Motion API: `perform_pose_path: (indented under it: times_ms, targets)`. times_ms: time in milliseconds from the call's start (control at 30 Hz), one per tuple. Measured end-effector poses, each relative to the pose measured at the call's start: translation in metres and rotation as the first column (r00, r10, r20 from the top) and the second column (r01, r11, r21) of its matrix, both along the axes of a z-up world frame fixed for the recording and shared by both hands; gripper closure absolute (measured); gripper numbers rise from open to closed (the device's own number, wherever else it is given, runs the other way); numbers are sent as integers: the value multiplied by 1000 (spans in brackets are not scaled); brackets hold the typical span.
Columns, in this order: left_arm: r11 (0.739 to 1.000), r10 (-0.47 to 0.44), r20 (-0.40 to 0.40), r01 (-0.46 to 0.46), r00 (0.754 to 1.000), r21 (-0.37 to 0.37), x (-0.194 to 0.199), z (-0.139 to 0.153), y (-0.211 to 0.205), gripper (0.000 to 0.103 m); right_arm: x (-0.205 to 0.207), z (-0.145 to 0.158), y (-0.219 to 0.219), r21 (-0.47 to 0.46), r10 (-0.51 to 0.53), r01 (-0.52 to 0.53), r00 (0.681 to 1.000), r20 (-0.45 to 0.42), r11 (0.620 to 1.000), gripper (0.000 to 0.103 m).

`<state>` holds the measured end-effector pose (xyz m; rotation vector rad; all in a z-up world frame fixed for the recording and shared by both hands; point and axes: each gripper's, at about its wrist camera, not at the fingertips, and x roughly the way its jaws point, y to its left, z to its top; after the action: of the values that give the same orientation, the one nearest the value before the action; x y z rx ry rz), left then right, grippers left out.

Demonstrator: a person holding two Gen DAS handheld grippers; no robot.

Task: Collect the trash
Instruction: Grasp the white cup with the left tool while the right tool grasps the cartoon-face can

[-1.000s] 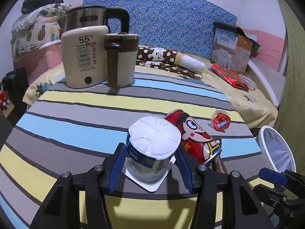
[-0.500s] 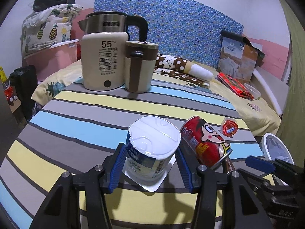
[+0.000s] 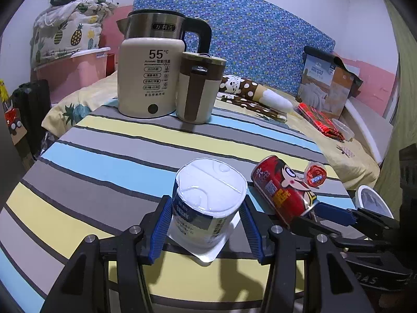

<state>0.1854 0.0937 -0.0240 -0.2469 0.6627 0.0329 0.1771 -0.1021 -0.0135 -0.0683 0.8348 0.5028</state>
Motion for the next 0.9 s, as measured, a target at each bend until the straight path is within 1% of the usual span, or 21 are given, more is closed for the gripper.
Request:
perform_pose_path:
  times_ms: [167, 467, 667, 800, 867, 900]
  targets:
    - [1000, -9, 2, 9, 1000, -17, -2, -1, 3, 50, 8, -3, 6, -33, -11, 11, 1000, 5, 999, 41]
    - [999, -8, -1, 8, 1000, -37, -3, -3, 9, 50, 16, -5, 8, -47, -22, 22, 1000, 3, 999, 41]
    - [999, -13, -6, 13, 1000, -38, -3, -4, 8, 50, 22, -6, 9, -62, -8, 8, 1000, 4, 998, 40]
    - [999, -14, -10, 13, 1000, -39, -2, -4, 9, 50, 25, -7, 11, -54, 6, -6, 1000, -9, 999, 40]
    - [999, -14, -10, 14, 1000, -39, -2, -4, 8, 50, 25, -5, 10, -43, 9, -9, 1000, -1, 999, 40]
    - [999, -15, -11, 15, 1000, -38, -2, -4, 8, 50, 24, -5, 10, -39, 12, -12, 1000, 5, 999, 43]
